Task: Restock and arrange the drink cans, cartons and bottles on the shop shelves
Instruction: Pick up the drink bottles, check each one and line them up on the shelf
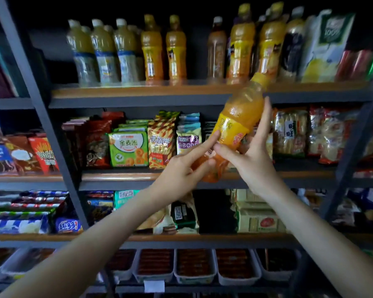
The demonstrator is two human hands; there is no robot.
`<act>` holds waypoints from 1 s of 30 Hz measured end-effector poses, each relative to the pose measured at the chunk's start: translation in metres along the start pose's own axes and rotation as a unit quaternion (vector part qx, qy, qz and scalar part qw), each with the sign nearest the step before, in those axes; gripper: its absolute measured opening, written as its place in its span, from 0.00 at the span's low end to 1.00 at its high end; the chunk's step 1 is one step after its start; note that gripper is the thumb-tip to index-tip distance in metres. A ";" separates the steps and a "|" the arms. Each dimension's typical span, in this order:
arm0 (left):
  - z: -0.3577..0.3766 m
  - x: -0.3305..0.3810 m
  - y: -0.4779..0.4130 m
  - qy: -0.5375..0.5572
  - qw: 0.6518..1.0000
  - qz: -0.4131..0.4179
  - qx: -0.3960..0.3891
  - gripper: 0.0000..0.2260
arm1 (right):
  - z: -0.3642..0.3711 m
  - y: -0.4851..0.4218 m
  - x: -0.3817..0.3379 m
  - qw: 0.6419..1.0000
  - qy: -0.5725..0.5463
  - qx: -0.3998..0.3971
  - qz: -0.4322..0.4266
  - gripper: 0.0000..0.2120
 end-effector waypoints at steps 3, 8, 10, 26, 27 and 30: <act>-0.019 0.011 -0.034 -0.080 0.995 0.065 0.015 0.25 | -0.014 -0.038 -0.017 0.995 0.040 -0.021 -0.093 0.51; -0.069 0.000 -0.087 -0.306 0.940 0.087 0.120 0.26 | -0.024 -0.097 -0.016 0.974 0.114 0.004 -0.198 0.49; -0.098 0.002 -0.107 -0.379 0.904 0.115 0.162 0.24 | -0.019 -0.120 -0.007 0.960 0.161 0.000 -0.231 0.48; -0.168 -0.068 -0.273 -0.509 0.827 0.180 0.157 0.33 | 0.044 -0.252 0.082 0.930 0.265 -0.082 -0.243 0.55; -0.166 -0.078 -0.282 -0.529 0.814 0.182 0.157 0.37 | 0.046 -0.254 0.092 0.927 0.282 -0.101 -0.225 0.55; -0.159 -0.096 -0.297 -0.553 0.805 0.125 0.176 0.49 | 0.055 -0.261 0.121 0.920 0.319 -0.174 -0.144 0.56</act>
Point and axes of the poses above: each hand's wrist, its own y-axis away from the middle knuckle, its own z-axis out of the palm, x = y × z, the point moved 6 cm from there along -y, towards the middle knuckle, and after that the axes turned 14 degrees about -z, right-handed, at the moved point
